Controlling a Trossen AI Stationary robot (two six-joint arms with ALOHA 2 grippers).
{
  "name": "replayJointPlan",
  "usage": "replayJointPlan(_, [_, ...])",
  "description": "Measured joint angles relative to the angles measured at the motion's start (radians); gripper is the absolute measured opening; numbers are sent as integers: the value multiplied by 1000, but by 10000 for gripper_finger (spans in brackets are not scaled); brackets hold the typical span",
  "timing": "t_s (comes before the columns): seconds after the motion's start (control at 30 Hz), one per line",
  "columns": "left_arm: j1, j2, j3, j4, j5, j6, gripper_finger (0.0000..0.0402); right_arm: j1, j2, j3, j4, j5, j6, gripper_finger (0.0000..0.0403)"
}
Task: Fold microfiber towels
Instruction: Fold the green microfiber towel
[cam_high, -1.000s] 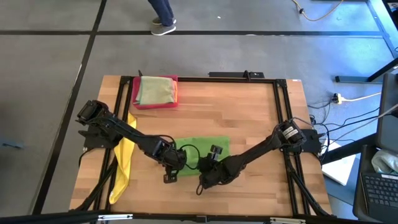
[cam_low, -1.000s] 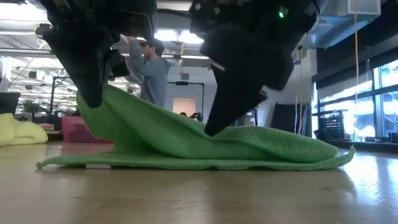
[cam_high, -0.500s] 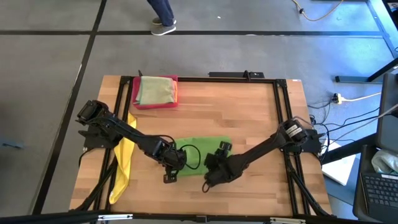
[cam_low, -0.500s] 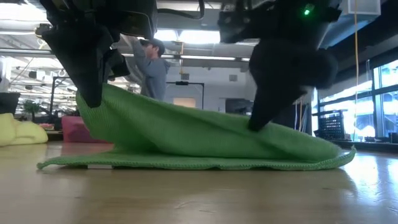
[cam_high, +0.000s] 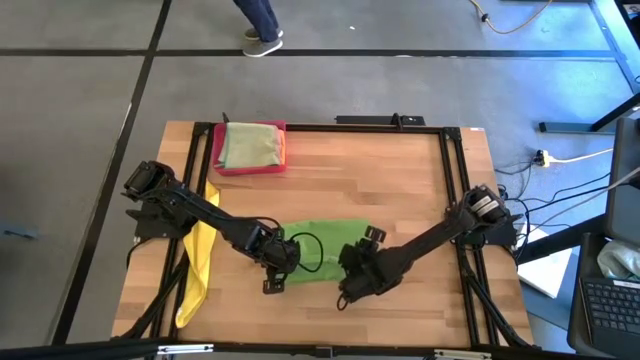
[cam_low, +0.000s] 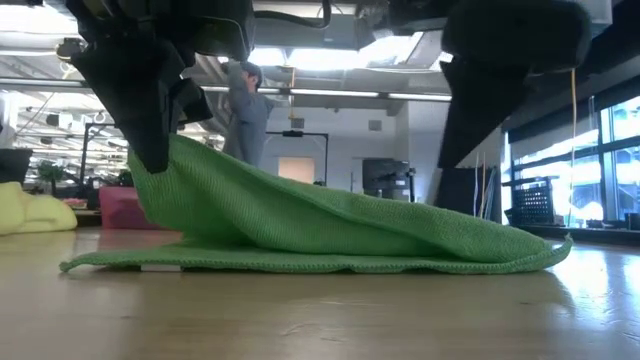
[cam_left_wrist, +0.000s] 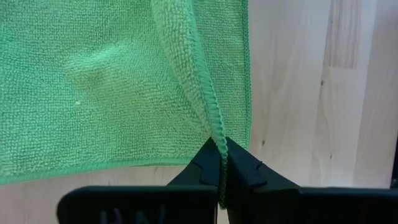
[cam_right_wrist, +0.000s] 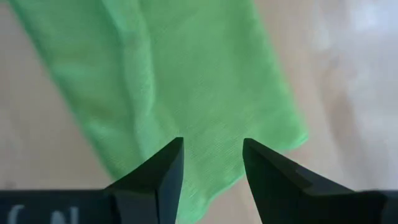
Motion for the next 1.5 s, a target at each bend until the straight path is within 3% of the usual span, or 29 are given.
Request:
replayJointPlan(0.3, [0,0,0,0,-1,-3,0,103,-2,-88,19,-170,305,168])
replayJointPlan(0.43, [-2,0,0,0,-1,-3,0,130,-39,-104,2,-160,479,168])
replayJointPlan(0.6, [-5,0,0,0,-1,-2,0,150,-144,-106,-22,-64,632,168])
replayJointPlan(0.77, [-7,0,0,0,0,-2,0,170,-306,-246,22,-59,782,150])
replayJointPlan(0.9, [-9,0,0,-1,0,-3,0,183,-508,-486,236,-108,961,126])
replayJointPlan(1.03, [-9,0,0,0,1,-8,0,162,-695,-803,720,-189,997,116])
replayJointPlan(1.17, [-8,0,0,-1,0,-20,0,124,-759,-1049,1079,-245,1023,127])
replayJointPlan(1.3, [-9,0,0,0,0,-47,0,95,-770,-1162,1234,-245,1043,134])
replayJointPlan(1.5, [-8,0,0,3,0,-56,0,40,-769,-1215,1232,-266,1018,132])
